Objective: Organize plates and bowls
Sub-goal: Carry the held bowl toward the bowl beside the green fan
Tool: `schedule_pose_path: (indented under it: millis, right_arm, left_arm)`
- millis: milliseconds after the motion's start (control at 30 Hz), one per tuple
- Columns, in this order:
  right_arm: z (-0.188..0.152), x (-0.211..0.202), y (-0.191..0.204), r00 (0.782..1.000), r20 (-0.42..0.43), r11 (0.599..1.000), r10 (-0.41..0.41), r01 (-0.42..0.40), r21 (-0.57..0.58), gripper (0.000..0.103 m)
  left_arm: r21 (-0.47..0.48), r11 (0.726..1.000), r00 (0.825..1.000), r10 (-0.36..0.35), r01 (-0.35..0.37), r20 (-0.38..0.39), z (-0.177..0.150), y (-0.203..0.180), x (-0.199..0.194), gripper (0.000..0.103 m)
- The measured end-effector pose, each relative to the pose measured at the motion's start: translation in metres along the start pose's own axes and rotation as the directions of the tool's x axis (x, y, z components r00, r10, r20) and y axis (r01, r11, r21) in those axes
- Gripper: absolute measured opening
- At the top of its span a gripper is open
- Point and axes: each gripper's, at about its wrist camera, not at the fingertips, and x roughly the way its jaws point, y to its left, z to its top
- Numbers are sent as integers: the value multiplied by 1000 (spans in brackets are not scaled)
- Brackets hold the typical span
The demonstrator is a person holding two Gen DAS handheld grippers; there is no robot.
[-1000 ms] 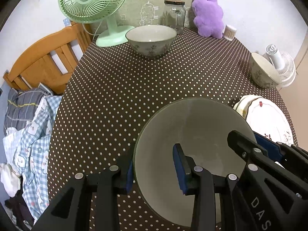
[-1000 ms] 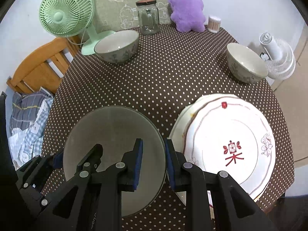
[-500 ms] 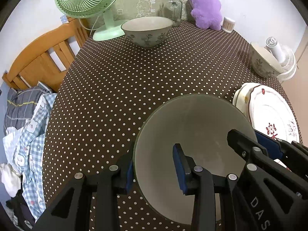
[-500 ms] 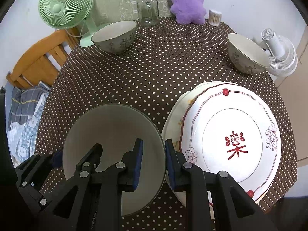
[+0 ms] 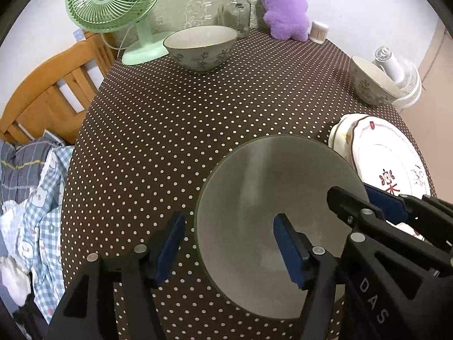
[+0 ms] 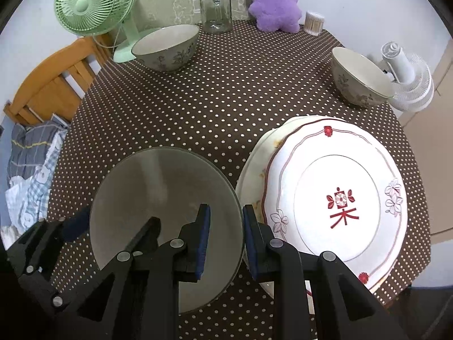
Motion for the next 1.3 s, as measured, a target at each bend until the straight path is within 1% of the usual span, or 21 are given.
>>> schedule_pose_path:
  millis: [67,133,167,233,267,300,400,633,700,733,833,900,1067,1167,1300]
  right_arm:
    - [0,-1,3,1000,-3,1000,-15,15,-8,28]
    - [0,-2,5,1000,-7,1000,-22,22,-7,33]
    - [0,-3,5,1000,-5,1000,-24,24,-3,35]
    - [0,-8,5,1000,6,1000,-30,30,4,45]
    - [0,-10,4,1000,10,1000,-30,30,6,48]
    - [0,-13,3,1000,15,1000,-26,26,10,54]
    - [2,-22,0,999,37,1000,-21,20,17,61]
    - [19,-40,-7,997,77,1000,-5,3,15,68]
    - [27,-44,-10,996,87,1000,2,-3,9,69]
    - [30,-46,-10,996,91,1000,5,-6,6,71]
    - [42,-53,-9,995,102,1000,12,-12,-3,72]
    - [48,-57,-9,993,115,999,31,-30,-13,72]
    - [69,-64,-8,989,144,999,40,-36,-27,72]
    - [82,-69,-6,983,178,998,42,-33,-51,72]
    - [102,-73,-4,977,210,997,45,-30,-74,72]
  left_arm:
    - [9,1000,1000,1,-1,3,0,3,-2,70]
    - [13,1000,1000,-2,2,8,0,6,-6,72]
    - [13,1000,1000,-2,2,9,1,8,-7,74]
    - [12,1000,1000,-4,3,12,3,13,-11,76]
    - [10,1000,1000,-5,5,13,5,14,-12,77]
    - [9,1000,1000,-7,7,16,7,16,-15,78]
    - [5,1000,1000,-11,11,24,13,17,-21,81]
    - [-24,1000,998,-18,20,63,32,18,-38,84]
    - [-27,999,997,-22,24,77,39,18,-42,91]
    - [-28,999,996,-16,19,86,42,19,-45,92]
    - [-42,999,993,-7,11,115,52,18,-54,95]
    - [-53,999,992,1,6,124,58,19,-56,95]
    - [-84,996,988,11,2,155,76,21,-64,95]
    - [-96,995,987,-7,23,163,88,22,-66,96]
    - [-118,993,982,18,4,185,102,25,-69,96]
